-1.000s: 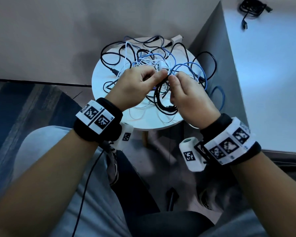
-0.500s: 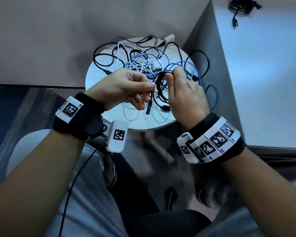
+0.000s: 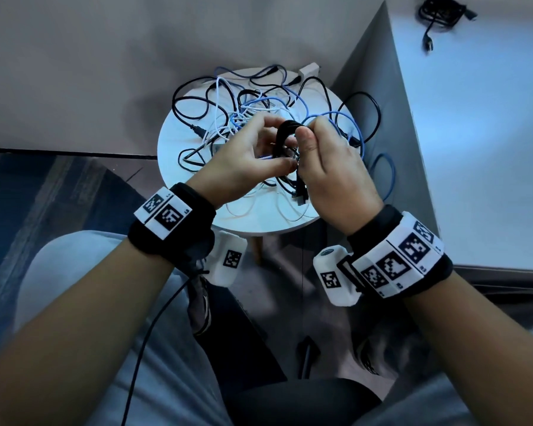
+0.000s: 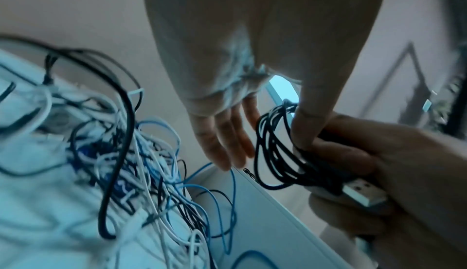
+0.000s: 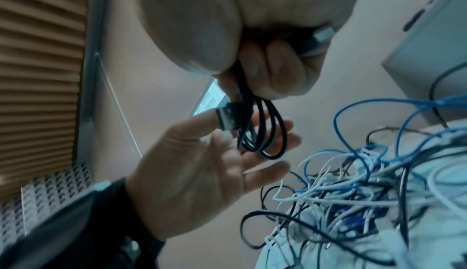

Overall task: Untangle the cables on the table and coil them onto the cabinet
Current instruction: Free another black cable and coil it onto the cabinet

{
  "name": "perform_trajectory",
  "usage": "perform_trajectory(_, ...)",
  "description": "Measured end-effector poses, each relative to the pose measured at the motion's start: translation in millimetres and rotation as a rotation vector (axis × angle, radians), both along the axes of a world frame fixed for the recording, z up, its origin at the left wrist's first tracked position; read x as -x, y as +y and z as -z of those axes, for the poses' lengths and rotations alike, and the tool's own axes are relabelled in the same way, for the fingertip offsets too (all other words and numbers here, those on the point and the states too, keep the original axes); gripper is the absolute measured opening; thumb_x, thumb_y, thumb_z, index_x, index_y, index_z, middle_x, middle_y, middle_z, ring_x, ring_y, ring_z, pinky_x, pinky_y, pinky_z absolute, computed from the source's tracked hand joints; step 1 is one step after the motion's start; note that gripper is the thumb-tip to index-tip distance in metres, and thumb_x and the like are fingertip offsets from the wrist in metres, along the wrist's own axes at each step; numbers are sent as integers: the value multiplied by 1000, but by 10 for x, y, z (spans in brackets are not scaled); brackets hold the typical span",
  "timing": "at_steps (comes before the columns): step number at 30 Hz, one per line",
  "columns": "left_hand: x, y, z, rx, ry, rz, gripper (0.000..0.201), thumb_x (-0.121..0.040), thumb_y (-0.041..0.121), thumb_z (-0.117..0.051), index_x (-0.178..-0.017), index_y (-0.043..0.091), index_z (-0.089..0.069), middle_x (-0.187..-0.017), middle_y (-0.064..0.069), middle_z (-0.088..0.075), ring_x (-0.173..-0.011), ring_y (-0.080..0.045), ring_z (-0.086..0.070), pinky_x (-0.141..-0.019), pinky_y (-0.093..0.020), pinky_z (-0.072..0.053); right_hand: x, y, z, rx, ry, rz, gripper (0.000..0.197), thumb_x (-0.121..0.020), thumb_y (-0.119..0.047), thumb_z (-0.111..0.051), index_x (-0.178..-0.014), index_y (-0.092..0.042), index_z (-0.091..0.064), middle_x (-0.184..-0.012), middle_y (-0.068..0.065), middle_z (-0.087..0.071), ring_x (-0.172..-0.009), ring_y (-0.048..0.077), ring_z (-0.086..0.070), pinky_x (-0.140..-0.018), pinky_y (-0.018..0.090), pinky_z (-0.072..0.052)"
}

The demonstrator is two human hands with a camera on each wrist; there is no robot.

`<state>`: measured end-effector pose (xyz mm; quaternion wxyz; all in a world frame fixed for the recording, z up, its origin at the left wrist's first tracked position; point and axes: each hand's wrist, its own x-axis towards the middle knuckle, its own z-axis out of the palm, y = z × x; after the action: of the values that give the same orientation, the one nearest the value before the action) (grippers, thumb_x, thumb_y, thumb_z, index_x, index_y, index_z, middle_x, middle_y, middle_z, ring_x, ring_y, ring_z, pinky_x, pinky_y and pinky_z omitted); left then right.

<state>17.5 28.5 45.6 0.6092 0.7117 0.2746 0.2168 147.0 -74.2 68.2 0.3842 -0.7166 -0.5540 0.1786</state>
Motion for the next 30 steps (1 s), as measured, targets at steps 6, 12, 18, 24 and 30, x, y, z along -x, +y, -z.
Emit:
perform_trajectory(6, -27, -2, 20, -89, -50, 9, 29, -96, -6, -57, -94, 22, -65, -79, 14, -71, -77, -4, -65, -74, -23, -52, 22, 25, 89, -16, 246, -94, 27, -106, -35, -37, -82, -24, -40, -62, -4, -53, -52, 9, -45, -56, 38, -40)
perform_trajectory(12, -114, -83, 142, -616, 131, -359, 12, -94, 18, -61, -95, 15, -73, -83, 6, -69, -77, -13, -61, -75, -32, -49, 55, 58, 62, 23, 456, -127, 32, -109, -23, -36, -78, -18, -41, -55, -3, -47, -41, 4, -38, -45, 21, -32)
perform_trajectory(18, -108, -85, 155, -754, 305, -268, 12, -88, 16, -50, -84, 18, -62, -81, 3, -61, -76, -20, -56, -73, -41, -46, 34, 45, 17, 84, 522, -137, 32, -109, -18, -36, -78, -15, -40, -58, 1, -39, -37, 2, -36, -40, 12, -28)
perform_trajectory(24, 67, 32, -123, -528, 340, 78, 33, -97, 45, -50, -81, 19, -61, -62, 3, -52, -57, -11, -45, -58, -34, -34, -205, 66, -77, 106, 627, -19, 34, -105, -27, -48, -74, -15, -52, -44, -14, -39, -35, 0, -30, -35, 15, -23)
perform_trajectory(30, 72, 48, -130, -692, 371, -116, 67, -102, 59, -27, -77, 16, -72, -55, 2, -56, -59, -15, -54, -66, -40, -46, -150, 63, -95, 83, 697, 5, 33, -103, -26, -52, -73, -13, -53, -41, -12, -36, -33, 1, -26, -34, 16, -21)
